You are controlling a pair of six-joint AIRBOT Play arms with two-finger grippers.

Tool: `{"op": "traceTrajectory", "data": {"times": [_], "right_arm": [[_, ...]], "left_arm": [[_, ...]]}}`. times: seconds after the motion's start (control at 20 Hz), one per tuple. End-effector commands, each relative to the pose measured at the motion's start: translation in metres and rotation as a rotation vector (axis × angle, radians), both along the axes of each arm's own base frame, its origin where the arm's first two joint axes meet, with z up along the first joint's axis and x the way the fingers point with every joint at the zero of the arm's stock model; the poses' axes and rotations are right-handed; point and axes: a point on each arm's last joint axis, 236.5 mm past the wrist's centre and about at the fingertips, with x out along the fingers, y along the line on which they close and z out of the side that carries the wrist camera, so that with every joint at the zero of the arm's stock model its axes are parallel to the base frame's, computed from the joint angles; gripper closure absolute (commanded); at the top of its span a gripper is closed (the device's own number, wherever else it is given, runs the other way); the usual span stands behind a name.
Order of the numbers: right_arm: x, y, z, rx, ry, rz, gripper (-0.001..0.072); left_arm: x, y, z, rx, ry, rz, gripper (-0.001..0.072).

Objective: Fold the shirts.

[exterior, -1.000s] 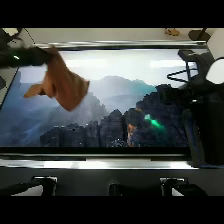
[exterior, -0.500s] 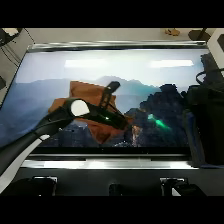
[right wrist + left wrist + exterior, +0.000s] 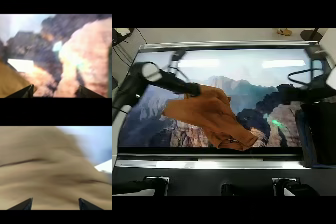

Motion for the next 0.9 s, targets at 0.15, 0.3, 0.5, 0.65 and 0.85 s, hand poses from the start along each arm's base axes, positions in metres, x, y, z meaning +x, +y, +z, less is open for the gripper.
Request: {"op": "traceTrajectory", "data": {"times": [0.15, 0.3, 0.5, 0.65, 0.85], "right_arm": [[-0.036, 0.067, -0.118, 0.259, 0.334, 0.07, 0.004], [-0.047, 0.065, -0.147, 0.255, 0.372, 0.054, 0.004], [-0.047, 0.064, -0.154, 0.256, 0.369, 0.044, 0.0041], [-0.048, 0.064, -0.154, 0.256, 0.373, 0.045, 0.0041], [-0.049, 0.064, -0.154, 0.256, 0.377, 0.045, 0.004]], "left_arm": [[-0.035, 0.217, -0.091, -0.125, 0.285, 0.582, 0.0046], [-0.038, 0.238, -0.123, -0.255, 0.276, 0.694, 0.0047], [-0.026, 0.222, -0.155, -0.36, 0.324, 0.693, 0.0048], [-0.019, 0.2, -0.175, -0.428, 0.374, 0.671, 0.0151], [-0.015, 0.191, -0.193, -0.416, 0.39, 0.663, 0.0166]]}}
